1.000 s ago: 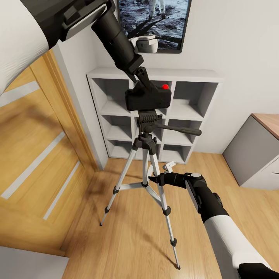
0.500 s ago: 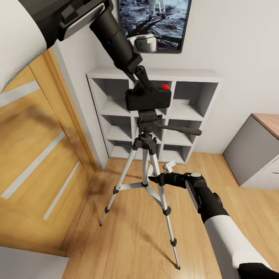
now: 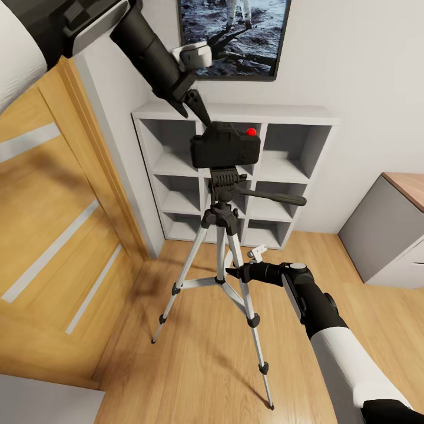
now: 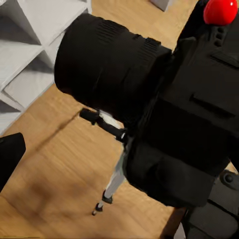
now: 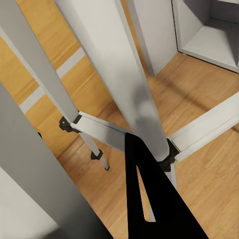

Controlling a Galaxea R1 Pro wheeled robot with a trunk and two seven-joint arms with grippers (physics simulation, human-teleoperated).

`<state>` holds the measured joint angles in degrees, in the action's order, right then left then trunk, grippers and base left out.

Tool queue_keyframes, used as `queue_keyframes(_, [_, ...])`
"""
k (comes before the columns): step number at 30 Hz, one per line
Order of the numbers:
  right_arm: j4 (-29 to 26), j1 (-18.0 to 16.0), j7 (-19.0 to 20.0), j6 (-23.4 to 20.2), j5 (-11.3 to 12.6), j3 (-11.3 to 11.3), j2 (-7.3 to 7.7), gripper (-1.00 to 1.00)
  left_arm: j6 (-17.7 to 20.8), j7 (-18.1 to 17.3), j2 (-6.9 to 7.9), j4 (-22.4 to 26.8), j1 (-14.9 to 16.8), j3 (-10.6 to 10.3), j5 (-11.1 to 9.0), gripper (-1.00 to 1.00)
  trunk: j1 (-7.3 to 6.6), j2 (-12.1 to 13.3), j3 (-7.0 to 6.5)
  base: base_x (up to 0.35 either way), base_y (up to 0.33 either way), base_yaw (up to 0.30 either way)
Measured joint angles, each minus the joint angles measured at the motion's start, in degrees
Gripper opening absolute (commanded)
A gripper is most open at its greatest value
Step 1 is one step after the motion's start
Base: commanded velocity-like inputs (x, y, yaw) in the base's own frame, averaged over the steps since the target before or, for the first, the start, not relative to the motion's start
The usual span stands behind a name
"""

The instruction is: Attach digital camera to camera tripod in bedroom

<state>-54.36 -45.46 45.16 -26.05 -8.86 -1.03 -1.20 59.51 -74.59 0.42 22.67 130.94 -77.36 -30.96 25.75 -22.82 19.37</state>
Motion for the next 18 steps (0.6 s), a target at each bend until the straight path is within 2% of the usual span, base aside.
queue_keyframes(5, [0.00, 0.00, 0.00, 0.00, 0.01, 0.00, 0.00, -1.00, 0.00, 1.82, 3.80, -2.81, 0.00, 0.20, -0.08, 1.00, 0.00, 0.00, 0.00, 0.000, 0.000, 0.000])
queue_keyframes(7, [0.00, 0.00, -0.01, 0.00, 0.01, 0.00, 0.00, -1.00, 0.02, 2.10, 4.76, -4.42, 0.01, 0.19, -0.21, 1.00, 0.00, 0.00, 0.00, 0.000, 0.000, 0.000])
queue_keyframes(10, [0.00, 0.00, -0.01, 0.01, 0.00, 0.00, 0.00, -1.00, 0.03, 2.28, 5.36, -6.29, 0.01, 0.23, -0.36, 1.00, 0.00, 0.00, 0.00, 0.000, 0.000, 0.000])
queue_keyframes(18, [0.00, 0.00, 0.00, 0.01, 0.01, 0.00, -0.01, -1.00, 0.06, 2.45, 5.70, -8.69, -0.35, 0.05, -0.30, 1.00, 0.00, 0.00, 0.00, 0.000, 0.000, 0.000])
